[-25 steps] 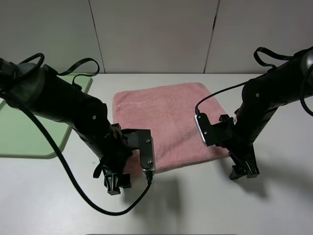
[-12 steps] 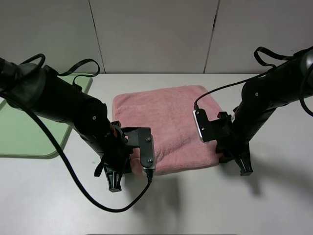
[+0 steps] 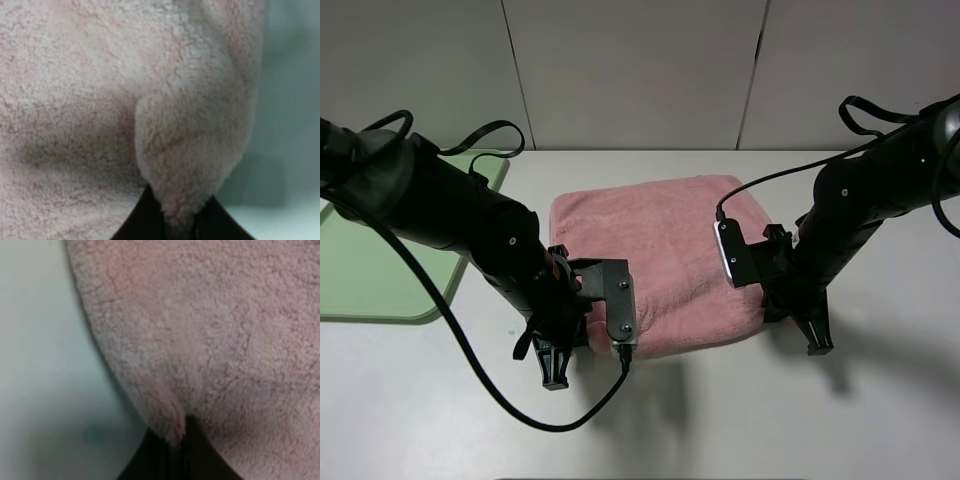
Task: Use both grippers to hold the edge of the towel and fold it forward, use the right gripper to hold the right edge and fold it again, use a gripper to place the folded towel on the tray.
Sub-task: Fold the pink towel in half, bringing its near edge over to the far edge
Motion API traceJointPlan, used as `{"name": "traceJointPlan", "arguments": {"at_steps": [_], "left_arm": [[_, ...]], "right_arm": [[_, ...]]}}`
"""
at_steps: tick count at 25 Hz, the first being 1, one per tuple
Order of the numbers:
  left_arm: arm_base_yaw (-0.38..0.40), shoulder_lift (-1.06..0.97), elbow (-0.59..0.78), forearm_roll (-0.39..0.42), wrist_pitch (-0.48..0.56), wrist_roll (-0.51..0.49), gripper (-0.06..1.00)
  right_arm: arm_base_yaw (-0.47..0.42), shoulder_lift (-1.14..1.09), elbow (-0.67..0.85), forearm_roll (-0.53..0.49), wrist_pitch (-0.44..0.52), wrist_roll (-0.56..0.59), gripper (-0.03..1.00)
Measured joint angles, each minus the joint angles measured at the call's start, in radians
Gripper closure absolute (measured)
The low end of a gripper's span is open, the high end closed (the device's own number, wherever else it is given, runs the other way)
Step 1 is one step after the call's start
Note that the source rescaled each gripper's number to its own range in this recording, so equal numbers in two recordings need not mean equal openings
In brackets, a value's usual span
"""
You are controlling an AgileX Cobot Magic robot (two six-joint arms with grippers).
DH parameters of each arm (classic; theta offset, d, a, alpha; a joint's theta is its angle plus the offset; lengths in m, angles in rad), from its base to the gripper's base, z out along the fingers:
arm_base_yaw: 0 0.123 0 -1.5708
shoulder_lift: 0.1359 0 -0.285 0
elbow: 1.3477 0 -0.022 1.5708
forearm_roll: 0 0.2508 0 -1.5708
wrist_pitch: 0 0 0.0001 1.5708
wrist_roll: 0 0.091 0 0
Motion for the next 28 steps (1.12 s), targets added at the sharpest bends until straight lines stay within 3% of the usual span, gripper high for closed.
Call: {"name": "traceJointPlan", "arguments": {"at_steps": [12,19,24,28], "left_arm": [[0.0,-0.063,0.001,0.01,0.118,0.0,0.94],[0.0,-0.14,0.002,0.011,0.231,0.0,0.94],[-0.03,-0.202,0.002,0.016,0.319,0.0,0.94],[-0.069,-0.245,0.002,0.016,0.386,-0.001,0.94]], "right_arm": [[0.0,-0.071,0.002,0.015,0.113,0.001,0.97],[0.01,-0.158,0.003,0.1,0.196,0.003,0.97],[0.136,-0.198,0.003,0.103,0.233,0.019,0.97],[0.236,-0.203,0.003,0.081,0.246,0.133,0.97]]}}
